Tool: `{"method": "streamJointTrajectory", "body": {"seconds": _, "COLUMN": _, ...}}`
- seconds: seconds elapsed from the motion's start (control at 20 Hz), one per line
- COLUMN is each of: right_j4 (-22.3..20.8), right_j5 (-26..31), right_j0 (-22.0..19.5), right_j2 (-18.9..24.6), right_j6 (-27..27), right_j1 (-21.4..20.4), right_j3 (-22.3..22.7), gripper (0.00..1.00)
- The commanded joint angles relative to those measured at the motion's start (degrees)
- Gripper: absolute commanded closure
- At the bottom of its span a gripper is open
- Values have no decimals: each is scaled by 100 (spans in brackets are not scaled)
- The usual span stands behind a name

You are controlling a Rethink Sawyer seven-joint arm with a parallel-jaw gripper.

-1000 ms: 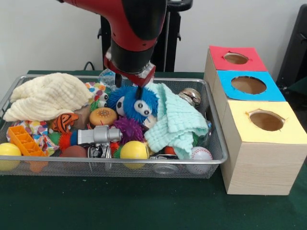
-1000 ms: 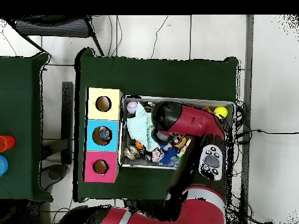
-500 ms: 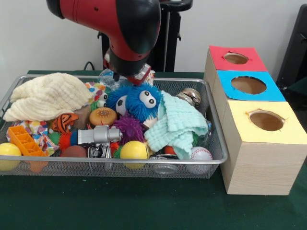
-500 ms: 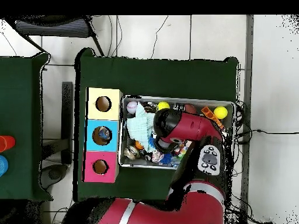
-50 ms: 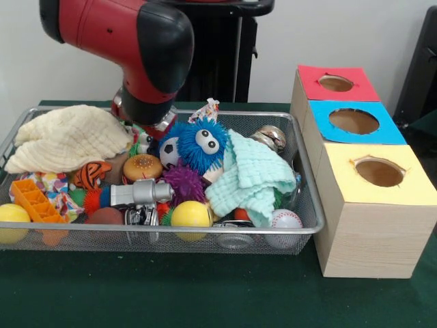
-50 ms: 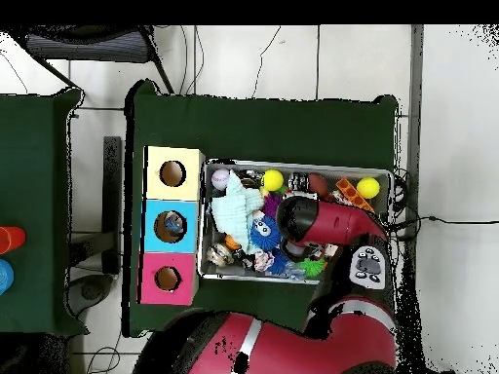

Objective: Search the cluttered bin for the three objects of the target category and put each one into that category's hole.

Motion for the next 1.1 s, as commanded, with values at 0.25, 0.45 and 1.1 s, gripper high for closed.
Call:
{"method": "streamJointTrajectory", "body": {"seconds": 0.25, "right_j4": -350, "right_j5": 927, "right_j0": -394, "right_j2": 870, "right_j6": -999, "right_j1": 52, "right_j3": -262, "gripper": 0}}
{"method": "streamJointTrajectory", "body": {"seconds": 0.45, "right_j4": -103, "right_j5": 1263, "right_j0": -569, "right_j2": 1171, "right_j6": -956, "right_j1": 82, "right_j3": -338, "gripper": 0}}
{"method": "streamJointTrajectory", "body": {"seconds": 1.1, "right_j4": 256, "right_j5": 1645, "right_j0": -1434, "right_j2": 2452, "right_j6": -1317, "right_j1": -259, "right_j3": -30, "gripper": 0}}
